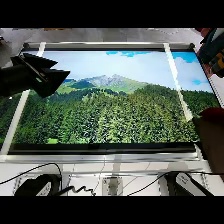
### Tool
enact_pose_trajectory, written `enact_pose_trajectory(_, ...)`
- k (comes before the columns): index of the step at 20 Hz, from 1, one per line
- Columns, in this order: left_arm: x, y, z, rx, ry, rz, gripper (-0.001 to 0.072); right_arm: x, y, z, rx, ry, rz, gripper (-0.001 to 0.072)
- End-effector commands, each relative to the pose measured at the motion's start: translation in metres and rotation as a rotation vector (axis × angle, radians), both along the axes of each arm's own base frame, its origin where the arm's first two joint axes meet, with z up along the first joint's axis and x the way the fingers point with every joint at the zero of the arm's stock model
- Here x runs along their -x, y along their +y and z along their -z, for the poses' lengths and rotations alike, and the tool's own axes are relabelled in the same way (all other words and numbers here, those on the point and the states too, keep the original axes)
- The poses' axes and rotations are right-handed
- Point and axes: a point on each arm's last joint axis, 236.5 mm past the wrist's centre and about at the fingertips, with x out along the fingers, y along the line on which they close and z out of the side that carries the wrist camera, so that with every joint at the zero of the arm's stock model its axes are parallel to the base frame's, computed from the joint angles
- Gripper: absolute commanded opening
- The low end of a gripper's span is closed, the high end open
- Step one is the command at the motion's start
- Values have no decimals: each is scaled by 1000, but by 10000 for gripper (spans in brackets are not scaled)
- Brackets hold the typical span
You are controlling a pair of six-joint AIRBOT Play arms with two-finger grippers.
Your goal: Fold the clothes and pants, and hang the long-sleeved shirts on hangers.
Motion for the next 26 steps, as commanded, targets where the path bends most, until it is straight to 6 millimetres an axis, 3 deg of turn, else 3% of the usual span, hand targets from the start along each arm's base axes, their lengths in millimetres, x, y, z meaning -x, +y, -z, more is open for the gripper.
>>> enact_pose_trajectory(1,0,1,-1,0,-4,-3,540,69,-24,-6,-23,14,245,18)
enact_pose_trajectory(2,1,1,-1,0,-4,-3,540,78,-26,-1,-41,30,272,82)
enact_pose_trajectory(4,0,1,-1,0,-4,-3,540,89,-27,6,-71,54,303,389)
enact_pose_trajectory(5,1,1,-1,0,-4,-3,540,90,-26,9,-83,62,304,411)
enact_pose_trajectory(8,0,1,-1,0,-4,-3,540,78,-22,11,-96,50,270,398)
enact_pose_trajectory(9,0,1,-1,0,-4,-3,540,71,-22,13,-90,59,237,286)
enact_pose_trajectory(10,1,1,-1,0,-4,-3,540,63,-20,15,-81,77,186,114)
enact_pose_trajectory(11,0,1,-1,0,-4,-3,540,52,-16,17,-68,98,117,9)
enact_pose_trajectory(13,0,1,-1,1,-3,-3,540,23,0,19,-50,91,14,9)
enact_pose_trajectory(15,1,1,-1,0,-4,-3,540,-12,29,19,-21,104,-154,8)
enact_pose_trajectory(18,0,1,-1,0,-3,-3,540,-61,95,15,48,128,-458,8)
enact_pose_trajectory(20,0,1,-1,0,-4,-3,540,-82,142,15,66,132,-608,8)
enact_pose_trajectory(23,0,1,-1,0,-4,-3,540,-98,212,10,88,114,-808,8)
enact_pose_trajectory(26,0,1,-1,0,-4,-3,540,-97,266,2,105,86,-959,8)
